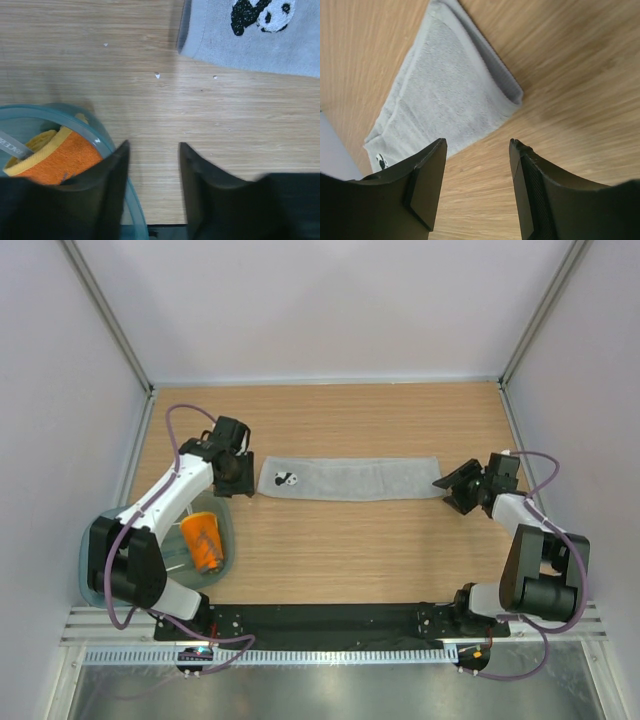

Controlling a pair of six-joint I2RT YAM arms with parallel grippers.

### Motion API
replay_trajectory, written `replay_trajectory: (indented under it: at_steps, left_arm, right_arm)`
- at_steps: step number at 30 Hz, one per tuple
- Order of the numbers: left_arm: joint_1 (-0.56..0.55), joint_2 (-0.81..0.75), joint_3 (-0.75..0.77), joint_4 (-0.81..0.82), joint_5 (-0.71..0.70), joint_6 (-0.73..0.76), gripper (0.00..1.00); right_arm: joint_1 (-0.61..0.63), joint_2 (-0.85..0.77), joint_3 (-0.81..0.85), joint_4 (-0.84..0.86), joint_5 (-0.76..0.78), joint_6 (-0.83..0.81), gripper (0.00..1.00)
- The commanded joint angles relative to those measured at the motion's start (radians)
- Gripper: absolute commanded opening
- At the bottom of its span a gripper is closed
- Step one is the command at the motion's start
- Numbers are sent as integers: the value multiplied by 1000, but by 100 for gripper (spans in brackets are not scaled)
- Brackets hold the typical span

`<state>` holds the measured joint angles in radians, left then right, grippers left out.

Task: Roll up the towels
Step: Fold the towel

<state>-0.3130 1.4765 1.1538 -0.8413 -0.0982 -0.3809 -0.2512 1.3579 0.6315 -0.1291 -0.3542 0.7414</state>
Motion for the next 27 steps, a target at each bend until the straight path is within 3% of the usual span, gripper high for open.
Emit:
replay_trajectory:
  at_steps: [1,2,3,4,15,18,21,27]
  left_arm:
    - [-1,-54,-11,34,-17,11,54]
    - [-1,-68,-12,41,-17,10,67]
    - [-1,-83,-16,47,-23,10,94]
    - [-1,-119,-20,62,-29,8,100]
    - [-1,-239,-39,114,-126,-30,100]
    - [0,-249,-48,133,-120,-39,100]
    - [-1,-248,-48,134,-106,-32,100]
    - [0,-262,-78,151,-72,-42,100]
  right_arm:
    - [-3,26,-7,-1,46,-22,59]
    - [-5,33,-6,3,49,-22,59]
    - [-5,44,-4,8,55,-22,59]
    - [-6,53,-3,23,57,-22,59]
    - [-8,219,28,123,81,-28,54]
    - [-10,244,25,164,83,-28,41]
    - [-16,247,25,167,77,-30,15]
    - [-55,156,79,27,124,-66,2]
